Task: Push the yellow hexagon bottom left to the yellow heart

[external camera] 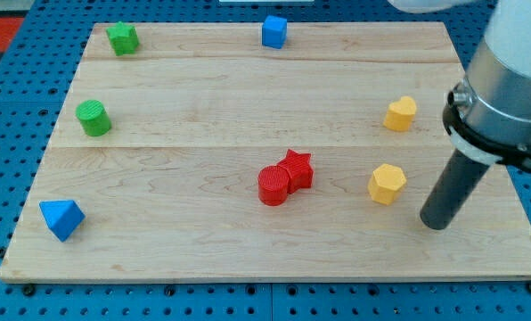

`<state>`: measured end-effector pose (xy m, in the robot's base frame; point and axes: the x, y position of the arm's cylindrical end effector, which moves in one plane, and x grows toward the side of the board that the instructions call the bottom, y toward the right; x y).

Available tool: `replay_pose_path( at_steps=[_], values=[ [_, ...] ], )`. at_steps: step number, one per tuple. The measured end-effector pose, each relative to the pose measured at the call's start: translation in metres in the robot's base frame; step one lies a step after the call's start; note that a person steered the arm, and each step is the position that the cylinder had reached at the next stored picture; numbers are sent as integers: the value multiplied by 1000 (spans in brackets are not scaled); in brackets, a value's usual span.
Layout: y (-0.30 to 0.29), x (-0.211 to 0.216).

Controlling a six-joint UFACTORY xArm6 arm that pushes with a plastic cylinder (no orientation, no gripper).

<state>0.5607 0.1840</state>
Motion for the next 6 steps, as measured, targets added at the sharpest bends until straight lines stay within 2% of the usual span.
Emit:
replay_pose_path(
  at_steps=[1, 2, 3, 4, 6],
  values=[
    [-13, -12],
    [-20, -73],
    [-2, -51],
    [4, 13],
    [-54, -60]
  ],
)
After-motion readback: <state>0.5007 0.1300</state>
